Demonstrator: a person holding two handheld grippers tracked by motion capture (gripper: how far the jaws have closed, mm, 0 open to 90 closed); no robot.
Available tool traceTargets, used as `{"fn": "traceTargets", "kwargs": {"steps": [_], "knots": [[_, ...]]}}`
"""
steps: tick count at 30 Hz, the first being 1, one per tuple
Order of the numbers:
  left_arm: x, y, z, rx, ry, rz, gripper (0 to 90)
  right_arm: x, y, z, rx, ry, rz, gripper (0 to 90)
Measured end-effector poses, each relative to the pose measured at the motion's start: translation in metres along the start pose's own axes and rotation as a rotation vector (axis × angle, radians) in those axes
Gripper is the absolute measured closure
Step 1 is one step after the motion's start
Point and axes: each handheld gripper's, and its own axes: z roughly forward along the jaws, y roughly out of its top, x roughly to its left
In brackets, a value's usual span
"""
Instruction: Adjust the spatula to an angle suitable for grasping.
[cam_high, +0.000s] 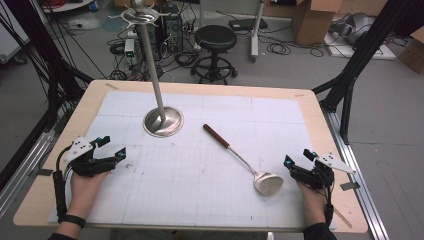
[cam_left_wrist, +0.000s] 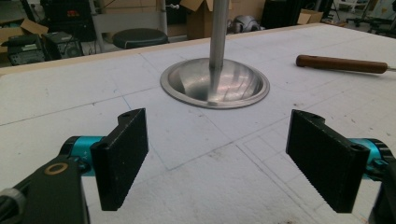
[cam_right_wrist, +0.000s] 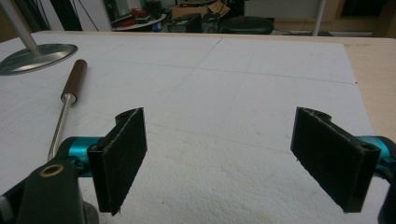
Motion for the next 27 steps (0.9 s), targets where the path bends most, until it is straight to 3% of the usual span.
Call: {"fn": "traceTargets", "kwargs": {"steps": [18,27], "knots": [[-0.001,0.0,0.0,0.004,0.005,0.011,21.9,0.0,0.001,0.0,0.001,0.024,-0.016,17.5],[-0.002,0.0,0.001,0.007,0.008,0.017,21.8,0.014,0.02,0.001,-0.011,0.082,-0.06,17.5]]}}
